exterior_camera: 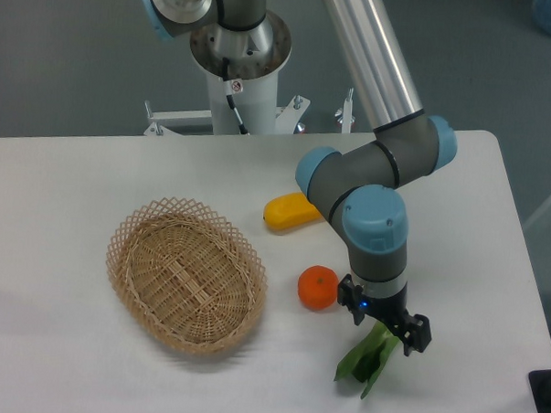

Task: Place the green vegetable on the table

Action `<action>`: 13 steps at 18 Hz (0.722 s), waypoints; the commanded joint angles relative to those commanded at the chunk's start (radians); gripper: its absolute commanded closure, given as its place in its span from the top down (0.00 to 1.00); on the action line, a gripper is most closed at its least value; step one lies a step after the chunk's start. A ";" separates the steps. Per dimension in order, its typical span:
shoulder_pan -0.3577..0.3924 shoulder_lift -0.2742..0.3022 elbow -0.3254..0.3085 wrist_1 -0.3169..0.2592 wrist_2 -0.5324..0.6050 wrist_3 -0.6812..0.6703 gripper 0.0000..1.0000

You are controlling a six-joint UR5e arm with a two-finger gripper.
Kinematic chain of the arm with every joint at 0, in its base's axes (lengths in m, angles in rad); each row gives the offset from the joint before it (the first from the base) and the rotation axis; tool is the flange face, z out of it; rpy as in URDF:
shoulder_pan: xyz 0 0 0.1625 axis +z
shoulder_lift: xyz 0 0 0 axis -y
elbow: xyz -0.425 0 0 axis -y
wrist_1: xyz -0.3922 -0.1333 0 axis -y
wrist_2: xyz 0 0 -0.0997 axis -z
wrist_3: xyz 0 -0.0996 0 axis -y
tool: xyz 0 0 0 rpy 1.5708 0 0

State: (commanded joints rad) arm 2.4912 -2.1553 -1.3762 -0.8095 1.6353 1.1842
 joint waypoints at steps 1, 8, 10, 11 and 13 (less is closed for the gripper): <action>0.000 0.012 0.028 -0.052 -0.002 0.000 1.00; 0.063 0.176 0.105 -0.463 -0.041 0.072 1.00; 0.113 0.202 0.088 -0.494 -0.081 0.136 1.00; 0.136 0.213 0.083 -0.508 -0.095 0.170 1.00; 0.179 0.236 0.082 -0.572 -0.107 0.266 1.00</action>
State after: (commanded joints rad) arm 2.6704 -1.9192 -1.2947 -1.3818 1.5279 1.4506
